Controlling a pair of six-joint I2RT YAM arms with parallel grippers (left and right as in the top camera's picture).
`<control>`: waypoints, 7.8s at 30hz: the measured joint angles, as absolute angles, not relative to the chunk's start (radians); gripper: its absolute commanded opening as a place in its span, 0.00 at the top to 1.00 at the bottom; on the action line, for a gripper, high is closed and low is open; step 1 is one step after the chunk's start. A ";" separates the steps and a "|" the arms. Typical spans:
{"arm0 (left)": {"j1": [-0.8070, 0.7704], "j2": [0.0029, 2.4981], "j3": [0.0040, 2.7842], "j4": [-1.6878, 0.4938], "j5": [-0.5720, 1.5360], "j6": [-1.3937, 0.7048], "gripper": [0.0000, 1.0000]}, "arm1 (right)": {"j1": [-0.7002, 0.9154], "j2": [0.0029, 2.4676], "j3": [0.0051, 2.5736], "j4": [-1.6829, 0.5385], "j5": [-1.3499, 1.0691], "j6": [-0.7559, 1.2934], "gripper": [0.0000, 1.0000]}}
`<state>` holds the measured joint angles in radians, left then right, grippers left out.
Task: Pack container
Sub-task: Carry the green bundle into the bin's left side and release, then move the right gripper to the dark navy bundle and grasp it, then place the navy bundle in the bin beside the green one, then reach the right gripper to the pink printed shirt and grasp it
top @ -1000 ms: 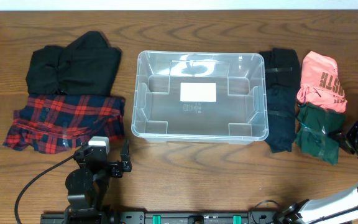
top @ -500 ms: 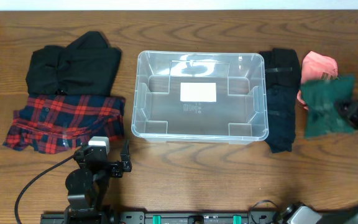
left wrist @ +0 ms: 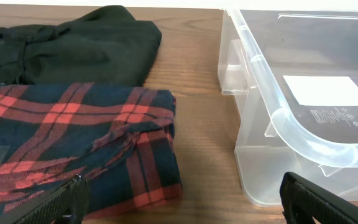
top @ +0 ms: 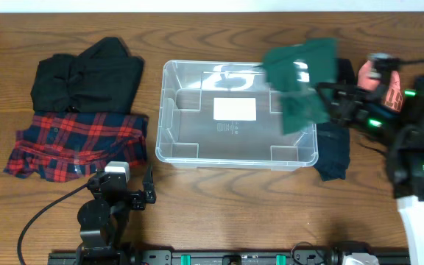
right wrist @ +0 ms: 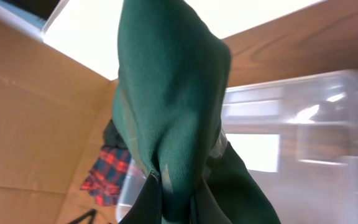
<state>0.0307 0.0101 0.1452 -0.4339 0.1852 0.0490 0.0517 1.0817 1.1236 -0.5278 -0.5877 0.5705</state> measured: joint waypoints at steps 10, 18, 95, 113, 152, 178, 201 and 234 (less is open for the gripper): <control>0.031 0.010 0.145 -0.434 0.185 0.049 0.02 | 0.456 1.493 1.123 -0.151 -0.317 0.987 0.99; 0.031 0.010 0.145 -0.434 0.185 0.049 0.02 | 0.504 1.808 1.119 0.094 -0.299 1.215 0.99; 0.031 0.010 0.145 -0.433 0.185 0.049 0.02 | -0.366 1.771 0.896 -0.442 -0.506 0.165 0.99; 0.031 0.010 0.145 -0.433 0.185 0.049 0.02 | -0.366 0.887 0.904 -0.709 -0.530 0.281 0.99; 0.031 0.010 0.145 -0.433 0.185 0.049 0.02 | 0.363 1.730 0.900 0.169 -0.385 0.872 0.75; 0.031 0.010 0.145 -0.433 0.185 0.049 0.02 | 0.287 1.256 1.117 -0.338 -0.157 0.313 0.32; 0.031 0.010 0.145 -0.433 0.185 0.049 0.02 | -0.691 1.695 1.116 -0.330 -0.419 0.270 0.11; 0.031 0.010 0.145 -0.433 0.185 0.049 0.02 | -0.654 2.022 1.139 -0.206 -0.546 0.236 0.92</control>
<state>0.0307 0.0101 0.1452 -0.4332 0.1848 0.0490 -0.6537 2.0224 1.1393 -0.2058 -0.5457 0.2356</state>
